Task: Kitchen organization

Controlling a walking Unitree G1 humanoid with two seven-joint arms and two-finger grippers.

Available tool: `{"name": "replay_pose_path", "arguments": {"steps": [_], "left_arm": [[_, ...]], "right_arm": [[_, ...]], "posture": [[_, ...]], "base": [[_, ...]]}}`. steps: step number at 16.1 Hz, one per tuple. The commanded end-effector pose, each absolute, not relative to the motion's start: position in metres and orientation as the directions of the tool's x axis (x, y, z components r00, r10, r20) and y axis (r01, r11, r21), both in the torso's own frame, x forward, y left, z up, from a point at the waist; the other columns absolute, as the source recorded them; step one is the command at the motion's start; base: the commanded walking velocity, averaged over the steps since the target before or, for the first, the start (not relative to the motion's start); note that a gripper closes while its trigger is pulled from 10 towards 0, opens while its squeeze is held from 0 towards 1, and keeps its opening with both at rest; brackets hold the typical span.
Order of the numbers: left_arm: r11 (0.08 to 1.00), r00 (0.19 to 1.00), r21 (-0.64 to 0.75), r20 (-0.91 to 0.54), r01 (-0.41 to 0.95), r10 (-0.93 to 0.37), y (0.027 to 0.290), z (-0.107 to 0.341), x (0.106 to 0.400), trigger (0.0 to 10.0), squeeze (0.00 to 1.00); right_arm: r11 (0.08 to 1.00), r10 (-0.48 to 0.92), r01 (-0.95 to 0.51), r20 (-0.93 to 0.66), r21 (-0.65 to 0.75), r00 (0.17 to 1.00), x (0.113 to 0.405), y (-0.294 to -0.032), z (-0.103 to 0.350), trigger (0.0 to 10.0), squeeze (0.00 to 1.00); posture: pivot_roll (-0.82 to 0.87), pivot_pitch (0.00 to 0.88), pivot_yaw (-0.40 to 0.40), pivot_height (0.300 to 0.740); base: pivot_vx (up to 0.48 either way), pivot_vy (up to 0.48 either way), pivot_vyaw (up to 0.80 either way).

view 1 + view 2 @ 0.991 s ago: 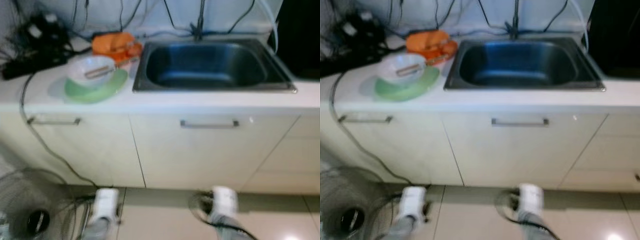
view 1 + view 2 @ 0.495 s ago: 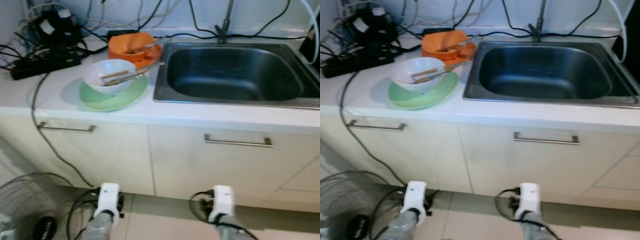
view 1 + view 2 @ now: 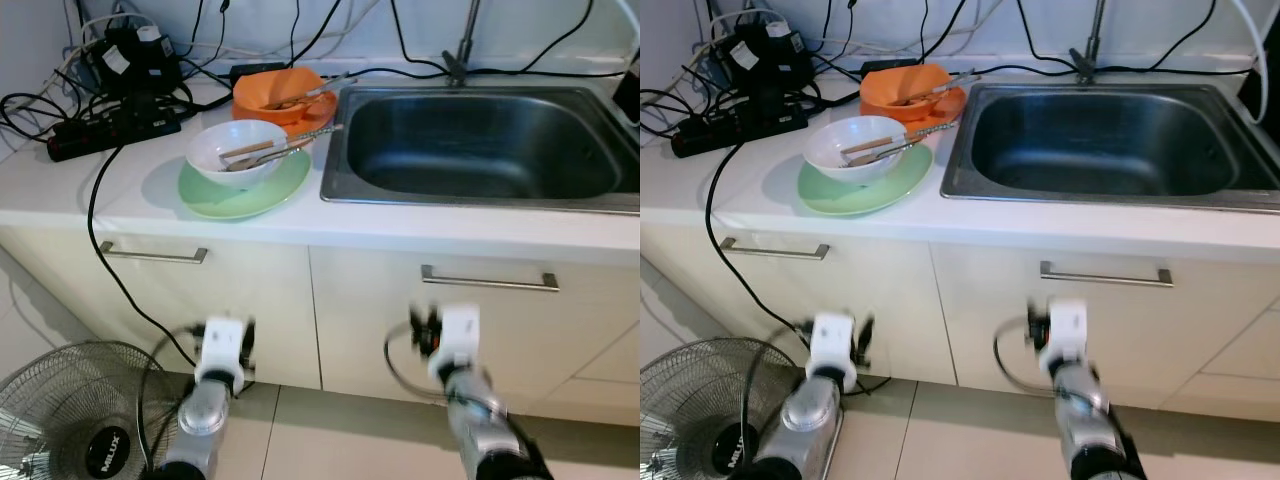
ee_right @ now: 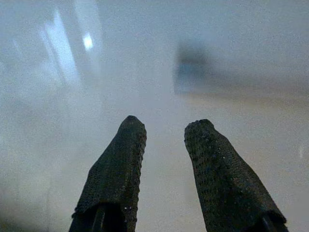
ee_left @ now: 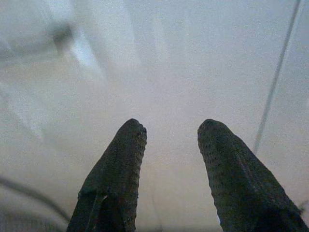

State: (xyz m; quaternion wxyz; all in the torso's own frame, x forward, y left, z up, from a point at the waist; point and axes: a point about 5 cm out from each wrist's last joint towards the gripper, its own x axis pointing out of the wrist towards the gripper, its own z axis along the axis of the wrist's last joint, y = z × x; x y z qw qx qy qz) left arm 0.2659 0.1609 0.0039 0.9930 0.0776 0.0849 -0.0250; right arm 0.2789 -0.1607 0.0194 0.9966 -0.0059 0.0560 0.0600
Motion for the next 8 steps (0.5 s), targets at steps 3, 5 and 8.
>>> {"name": "replay_pose_path", "arguments": {"steps": [3,5,8], "left_arm": [[0.976,0.997,0.207,0.019,0.065,-0.070,0.157,0.037,0.276,10.0,0.00],[0.978,0.990,0.202,0.125,0.043,-0.070,0.154,0.061,0.276,10.0,0.00],[0.979,0.983,0.198,0.167,0.035,-0.070,0.150,0.073,0.271,10.0,0.00]], "right_arm": [[0.990,0.141,-0.136,0.128,-0.046,0.982,0.288,-0.148,0.065,10.0,0.00],[0.986,0.159,-0.142,0.222,-0.091,0.962,0.283,-0.144,0.089,10.0,0.00],[0.986,0.154,-0.135,0.229,-0.096,0.961,0.275,-0.145,0.096,10.0,0.00]], "posture": [[0.04,0.000,0.089,0.740],[0.04,0.000,0.084,0.740],[0.04,0.000,0.078,0.740]], "base": [[0.000,0.000,0.00],[0.000,0.000,0.00],[0.000,0.000,0.00]]}}
